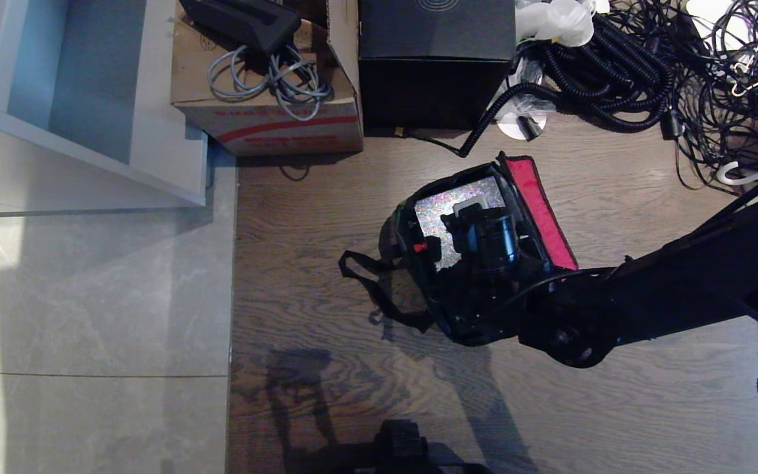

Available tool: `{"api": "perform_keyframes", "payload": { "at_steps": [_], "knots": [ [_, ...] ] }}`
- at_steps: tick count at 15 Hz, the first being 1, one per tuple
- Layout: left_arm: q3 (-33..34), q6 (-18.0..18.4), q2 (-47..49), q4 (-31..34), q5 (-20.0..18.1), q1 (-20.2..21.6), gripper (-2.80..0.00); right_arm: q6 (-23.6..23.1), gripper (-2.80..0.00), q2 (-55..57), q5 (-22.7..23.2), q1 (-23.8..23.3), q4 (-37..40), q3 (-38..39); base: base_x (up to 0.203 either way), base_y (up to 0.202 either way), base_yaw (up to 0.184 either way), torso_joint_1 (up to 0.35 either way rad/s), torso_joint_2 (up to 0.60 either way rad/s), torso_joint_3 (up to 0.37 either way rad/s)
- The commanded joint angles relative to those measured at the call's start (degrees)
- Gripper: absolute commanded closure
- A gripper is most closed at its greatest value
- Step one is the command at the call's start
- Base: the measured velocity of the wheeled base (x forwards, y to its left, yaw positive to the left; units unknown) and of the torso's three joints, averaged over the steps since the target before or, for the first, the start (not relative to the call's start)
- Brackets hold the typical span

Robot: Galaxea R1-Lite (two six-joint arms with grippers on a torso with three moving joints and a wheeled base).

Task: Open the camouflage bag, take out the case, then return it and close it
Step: Place the black box back, then close the top of the storage box

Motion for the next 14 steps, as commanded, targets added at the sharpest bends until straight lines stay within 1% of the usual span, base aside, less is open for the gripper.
{"api": "perform_keyframes", "payload": {
  "at_steps": [1, 2, 3, 5, 7, 9, 11, 13, 14],
  "knots": [
    [0.0, 0.0, -0.1, 0.0, 0.0, 0.0, 0.0, 0.0, -2.8, -5.9, -0.2, 0.6, 0.2, 4.4, 0.0, 0.0, 0.0, 0.0, 0.0, 0.0],
    [0.0, 0.0, -0.1, 0.0, 0.0, 0.0, 0.0, 0.3, 0.0, -8.6, 0.0, 0.6, 0.8, 7.0, 0.0, 0.0, 0.0, 0.0, 0.0, 0.0],
    [0.0, 0.0, -0.1, 0.0, 0.0, 0.0, 0.0, 0.9, 0.0, -11.6, 0.9, 0.6, 1.9, 9.7, 0.0, 0.0, 0.0, 0.0, 0.0, 0.0],
    [0.0, 0.0, -0.1, 0.0, 0.0, 0.0, 0.0, 3.8, 0.0, -17.2, 4.3, 0.4, 5.5, 14.2, 0.0, 0.0, 0.0, 0.0, 0.0, 0.0],
    [0.0, 0.0, -0.1, 0.0, 0.0, 0.0, 0.0, 6.2, 0.0, -23.6, 7.7, -1.0, 11.7, 19.2, 0.0, 0.0, 0.0, 0.0, 0.0, 0.0],
    [0.0, 0.0, -0.1, 0.0, 0.0, 0.0, 0.0, 7.4, 0.0, -31.0, 13.3, -4.5, 16.9, 24.4, 0.0, 0.0, 0.0, 0.0, 0.0, 0.0],
    [0.0, 0.0, 0.0, 0.0, 0.0, 0.0, 0.0, 8.0, 0.0, -39.3, 20.0, -8.5, 21.8, 30.3, 0.0, 0.0, 0.0, 0.0, 0.0, 0.0],
    [0.0, 0.0, 0.0, 0.0, 0.0, 0.0, 0.0, 10.9, 0.0, -48.2, 25.7, -10.8, 28.1, 34.1, 0.0, 0.0, 0.0, 0.0, 0.0, 0.0],
    [0.0, 0.0, 0.0, 0.0, 0.0, 0.0, 0.0, 13.9, 0.0, -52.6, 28.2, -11.5, 31.6, 35.9, 0.0, 0.0, 0.0, 0.0, 0.0, 0.0]
  ]
}}
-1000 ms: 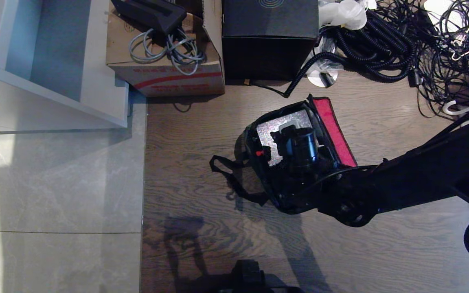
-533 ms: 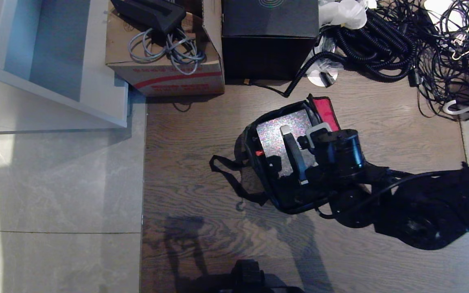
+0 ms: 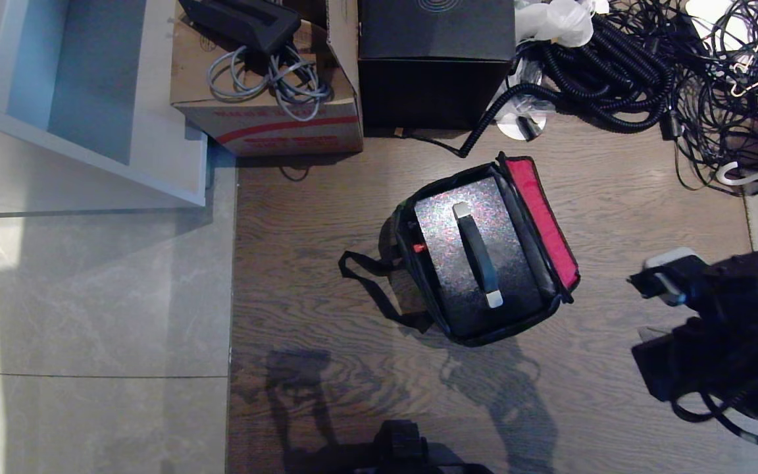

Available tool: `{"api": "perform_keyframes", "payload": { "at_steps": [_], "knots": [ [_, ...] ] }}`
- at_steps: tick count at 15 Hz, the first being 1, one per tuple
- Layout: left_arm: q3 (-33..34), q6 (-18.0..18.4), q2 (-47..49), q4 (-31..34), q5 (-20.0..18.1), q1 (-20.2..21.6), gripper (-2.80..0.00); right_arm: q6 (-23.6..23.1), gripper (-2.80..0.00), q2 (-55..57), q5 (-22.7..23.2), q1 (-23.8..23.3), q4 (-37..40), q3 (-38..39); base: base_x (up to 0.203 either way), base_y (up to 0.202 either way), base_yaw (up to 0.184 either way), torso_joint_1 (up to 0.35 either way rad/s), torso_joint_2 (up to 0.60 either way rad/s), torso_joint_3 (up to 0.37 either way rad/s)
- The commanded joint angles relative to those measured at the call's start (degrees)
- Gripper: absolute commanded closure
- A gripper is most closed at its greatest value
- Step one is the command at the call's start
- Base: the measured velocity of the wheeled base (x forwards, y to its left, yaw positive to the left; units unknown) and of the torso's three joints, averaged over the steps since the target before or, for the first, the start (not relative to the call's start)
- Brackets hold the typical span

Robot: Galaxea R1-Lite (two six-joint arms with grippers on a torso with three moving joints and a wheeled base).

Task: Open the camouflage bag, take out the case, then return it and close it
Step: Close the top of the storage box

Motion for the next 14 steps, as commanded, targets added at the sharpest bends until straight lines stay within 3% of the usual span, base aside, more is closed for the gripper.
{"api": "perform_keyframes", "payload": {
  "at_steps": [1, 5, 10, 14],
  "knots": [
    [0.0, 0.0, 0.0, 0.0, 0.0, 0.0, 0.0, 6.2, 0.0, -14.9, 4.2, -2.0, 7.1, 4.5, 0.0, 0.0, 0.0, 0.0, 0.0, 0.0],
    [0.0, 0.0, 0.0, 0.0, 0.0, 0.0, 0.0, 9.9, 0.0, -35.4, 8.7, -4.7, 17.0, 11.9, 0.0, 0.0, 0.0, 0.0, 0.0, 0.0],
    [0.0, 0.0, 0.0, 0.0, 0.0, 0.0, 0.0, 6.2, 0.0, -56.7, 23.6, -20.1, 20.0, 22.2, 0.0, 0.0, 0.0, 0.0, 0.0, 0.0],
    [0.0, 0.0, -0.1, 0.0, 0.0, 0.0, 0.0, 2.7, 0.0, -59.2, 30.1, -23.5, -0.3, 33.2, 0.0, 0.0, 0.0, 0.0, 0.0, 0.0]
  ]
}}
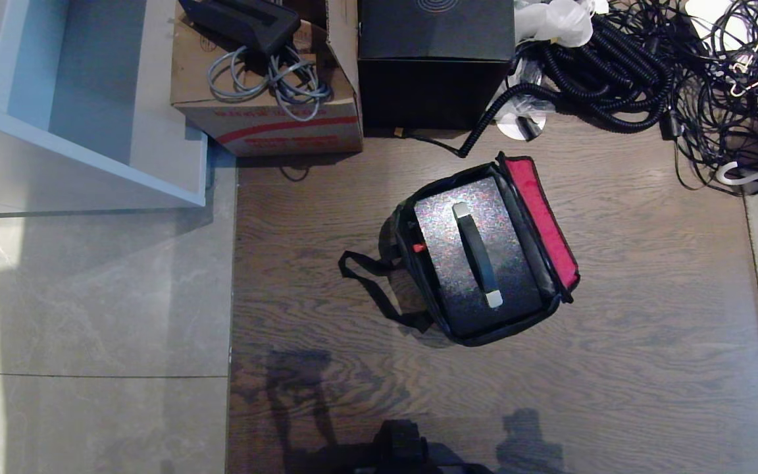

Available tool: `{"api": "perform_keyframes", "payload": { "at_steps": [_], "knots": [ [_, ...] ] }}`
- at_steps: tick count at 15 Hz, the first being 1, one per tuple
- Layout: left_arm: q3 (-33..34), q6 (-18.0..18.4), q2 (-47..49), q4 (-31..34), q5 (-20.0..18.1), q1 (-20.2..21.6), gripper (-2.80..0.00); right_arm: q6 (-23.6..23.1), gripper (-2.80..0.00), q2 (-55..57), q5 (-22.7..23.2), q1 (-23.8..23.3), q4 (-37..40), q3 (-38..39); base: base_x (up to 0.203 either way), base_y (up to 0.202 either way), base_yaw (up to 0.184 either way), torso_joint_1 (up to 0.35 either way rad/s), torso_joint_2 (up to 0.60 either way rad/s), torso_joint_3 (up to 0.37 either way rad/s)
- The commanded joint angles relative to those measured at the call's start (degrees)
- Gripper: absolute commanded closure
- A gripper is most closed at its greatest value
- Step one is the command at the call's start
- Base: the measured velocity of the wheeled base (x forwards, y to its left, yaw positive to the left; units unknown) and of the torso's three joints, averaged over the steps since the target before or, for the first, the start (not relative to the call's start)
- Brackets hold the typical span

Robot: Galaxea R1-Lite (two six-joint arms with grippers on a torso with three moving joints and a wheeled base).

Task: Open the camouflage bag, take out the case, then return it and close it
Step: Close the top of the storage box

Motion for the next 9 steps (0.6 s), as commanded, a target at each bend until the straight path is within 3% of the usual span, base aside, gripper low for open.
{"api": "perform_keyframes", "payload": {
  "at_steps": [1, 2, 9],
  "knots": [
    [0.0, 0.0, 0.0, 0.0, 0.0, 0.0, 0.0, -1.9, 0.0, -2.8, 4.1, -3.0, -7.6, 4.0, 0.0, 0.0, 0.0, 0.0, 0.0, 0.0],
    [0.0, 0.0, 0.0, 0.0, 0.0, 0.0, 0.0, -3.3, 0.0, -4.2, 5.1, -5.2, -7.9, 4.7, 0.0, 0.0, 0.0, 0.0, 0.0, 0.0],
    [0.0, 0.0, 0.0, 0.0, 0.0, 0.0, 0.0, -4.7, 0.0, -15.8, 5.8, -6.1, -9.9, 5.4, 0.0, 0.0, 0.0, 0.0, 0.0, 0.0]
  ]
}}
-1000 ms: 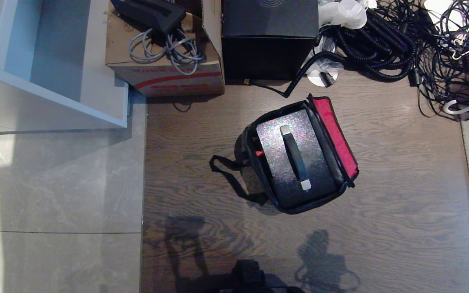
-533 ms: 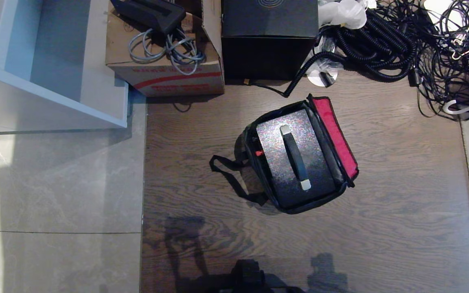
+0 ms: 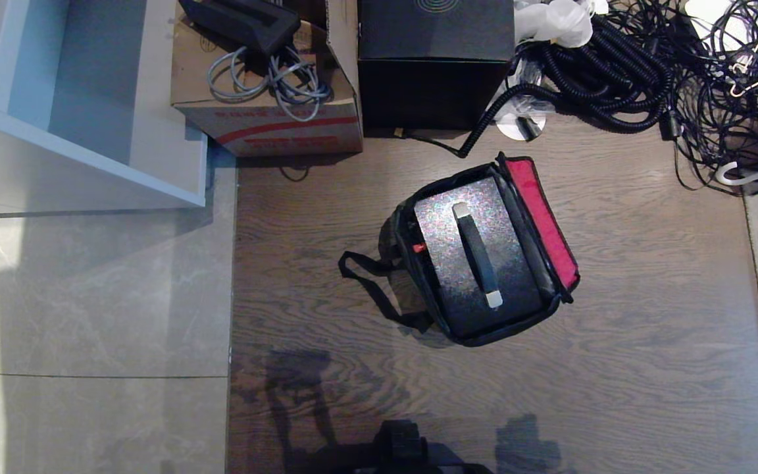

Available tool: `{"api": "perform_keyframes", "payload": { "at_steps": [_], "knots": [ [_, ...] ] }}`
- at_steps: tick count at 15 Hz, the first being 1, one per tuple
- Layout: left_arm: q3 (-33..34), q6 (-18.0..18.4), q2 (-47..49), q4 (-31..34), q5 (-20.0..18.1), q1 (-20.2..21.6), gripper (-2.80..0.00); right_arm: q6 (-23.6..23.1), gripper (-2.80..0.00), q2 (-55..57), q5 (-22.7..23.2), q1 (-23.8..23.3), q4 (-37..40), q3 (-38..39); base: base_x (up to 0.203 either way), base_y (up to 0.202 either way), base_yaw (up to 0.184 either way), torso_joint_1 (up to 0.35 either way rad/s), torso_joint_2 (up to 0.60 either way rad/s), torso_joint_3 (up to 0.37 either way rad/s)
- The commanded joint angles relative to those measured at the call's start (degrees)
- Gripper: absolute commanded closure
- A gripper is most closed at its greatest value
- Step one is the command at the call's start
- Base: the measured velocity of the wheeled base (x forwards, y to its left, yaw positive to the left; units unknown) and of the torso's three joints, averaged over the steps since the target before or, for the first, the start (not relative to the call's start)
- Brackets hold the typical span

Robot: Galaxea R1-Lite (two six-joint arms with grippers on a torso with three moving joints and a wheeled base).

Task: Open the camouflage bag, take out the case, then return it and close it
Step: Close the top of the storage box

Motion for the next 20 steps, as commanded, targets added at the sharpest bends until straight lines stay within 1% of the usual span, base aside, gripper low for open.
{"api": "perform_keyframes", "payload": {
  "at_steps": [1, 20],
  "knots": [
    [0.0, 0.0, 0.0, 0.0, 0.0, 0.0, 0.0, -0.1, 0.0, -7.0, 0.0, -0.3, -0.1, 2.3, 0.0, 0.0, 0.0, 0.0, 0.0, 0.0],
    [0.0, 0.0, 0.0, 0.0, 0.0, 0.0, 0.0, 0.1, 0.0, -7.4, 0.0, -0.4, -0.1, 2.3, 0.0, 0.0, 0.0, 0.0, 0.0, 0.0]
  ]
}}
